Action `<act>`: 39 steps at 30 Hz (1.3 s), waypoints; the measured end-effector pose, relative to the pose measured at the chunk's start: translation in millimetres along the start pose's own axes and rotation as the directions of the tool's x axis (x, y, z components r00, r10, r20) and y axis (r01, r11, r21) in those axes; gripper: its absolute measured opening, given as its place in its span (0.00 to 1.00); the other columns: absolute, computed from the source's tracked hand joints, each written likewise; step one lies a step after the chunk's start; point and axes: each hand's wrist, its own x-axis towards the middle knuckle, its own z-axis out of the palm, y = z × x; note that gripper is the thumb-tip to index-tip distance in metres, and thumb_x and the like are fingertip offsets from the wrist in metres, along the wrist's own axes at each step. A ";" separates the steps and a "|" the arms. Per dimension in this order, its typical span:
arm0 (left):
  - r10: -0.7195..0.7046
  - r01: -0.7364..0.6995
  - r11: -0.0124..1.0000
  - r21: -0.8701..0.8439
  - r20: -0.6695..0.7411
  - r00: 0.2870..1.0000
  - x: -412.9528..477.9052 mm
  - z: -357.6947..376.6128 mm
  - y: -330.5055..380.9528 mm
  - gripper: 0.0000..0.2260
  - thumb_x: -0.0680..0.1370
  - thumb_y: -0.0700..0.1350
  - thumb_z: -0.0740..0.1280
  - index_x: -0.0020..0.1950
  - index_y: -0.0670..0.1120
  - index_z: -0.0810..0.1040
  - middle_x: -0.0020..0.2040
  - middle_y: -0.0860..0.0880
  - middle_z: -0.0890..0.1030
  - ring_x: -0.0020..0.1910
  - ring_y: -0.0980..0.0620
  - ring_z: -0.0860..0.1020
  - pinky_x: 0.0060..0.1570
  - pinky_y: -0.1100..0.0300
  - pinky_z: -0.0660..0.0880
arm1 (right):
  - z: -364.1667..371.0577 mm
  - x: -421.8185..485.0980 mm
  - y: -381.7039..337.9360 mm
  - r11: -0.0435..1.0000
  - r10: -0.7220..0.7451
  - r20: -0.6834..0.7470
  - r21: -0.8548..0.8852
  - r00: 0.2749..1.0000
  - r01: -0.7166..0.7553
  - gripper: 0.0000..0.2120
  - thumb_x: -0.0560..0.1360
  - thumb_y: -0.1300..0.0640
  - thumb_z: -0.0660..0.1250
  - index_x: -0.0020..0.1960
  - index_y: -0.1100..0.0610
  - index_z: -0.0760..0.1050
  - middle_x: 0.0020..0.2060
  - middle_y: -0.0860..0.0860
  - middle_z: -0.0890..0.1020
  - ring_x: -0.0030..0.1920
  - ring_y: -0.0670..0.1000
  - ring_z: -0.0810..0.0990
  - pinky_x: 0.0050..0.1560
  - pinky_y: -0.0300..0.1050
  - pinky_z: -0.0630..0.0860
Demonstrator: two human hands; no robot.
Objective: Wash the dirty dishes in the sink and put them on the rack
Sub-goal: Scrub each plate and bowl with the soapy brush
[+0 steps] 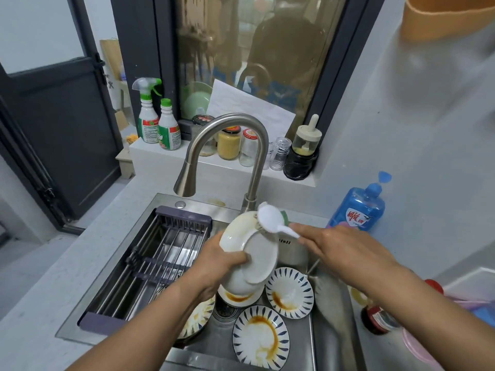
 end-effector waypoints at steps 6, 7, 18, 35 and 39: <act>-0.043 0.045 0.993 -0.106 0.020 0.999 0.4 5.9 -1.5 0.30 0.66 0.30 0.75 0.66 0.46 0.78 0.56 0.44 0.85 0.57 0.42 0.82 0.59 0.45 0.79 | 16.8 -2.6 -17.6 0.993 -0.109 -0.017 -0.050 0.994 0.108 0.21 0.83 0.34 0.43 0.74 0.24 0.44 0.52 0.48 0.83 0.51 0.57 0.82 0.46 0.55 0.80; -0.047 0.049 0.992 -0.119 0.016 0.999 -0.5 5.2 -2.6 0.30 0.66 0.30 0.76 0.66 0.46 0.77 0.55 0.43 0.85 0.57 0.41 0.82 0.59 0.44 0.80 | 17.1 -0.9 -17.4 0.994 -0.100 -0.024 -0.050 0.995 0.099 0.21 0.83 0.34 0.44 0.74 0.25 0.45 0.52 0.48 0.83 0.50 0.57 0.82 0.46 0.54 0.80; 0.046 -0.008 0.929 -0.370 0.094 0.994 -10.1 -14.6 7.4 0.31 0.64 0.32 0.74 0.67 0.43 0.76 0.59 0.38 0.84 0.59 0.39 0.82 0.52 0.48 0.81 | 3.9 -1.3 29.3 0.791 0.150 0.019 0.598 0.988 -0.132 0.15 0.82 0.44 0.64 0.67 0.36 0.75 0.29 0.40 0.78 0.30 0.39 0.76 0.29 0.32 0.69; 0.118 -0.222 0.914 0.338 0.302 0.946 -18.5 0.6 35.9 0.19 0.69 0.36 0.77 0.58 0.48 0.81 0.50 0.49 0.85 0.49 0.52 0.84 0.45 0.60 0.80 | 1.3 25.9 -19.6 0.838 -0.116 -0.111 0.523 0.987 0.157 0.33 0.71 0.43 0.77 0.66 0.21 0.65 0.55 0.37 0.79 0.56 0.41 0.79 0.58 0.45 0.78; 0.111 -0.145 0.926 0.349 0.118 0.987 -13.9 -4.3 22.9 0.22 0.67 0.38 0.76 0.60 0.50 0.82 0.50 0.51 0.85 0.52 0.49 0.83 0.51 0.52 0.81 | -25.9 14.2 -16.4 0.978 -0.170 -0.149 0.094 0.974 0.185 0.26 0.78 0.30 0.46 0.75 0.28 0.56 0.50 0.40 0.73 0.52 0.48 0.78 0.51 0.48 0.77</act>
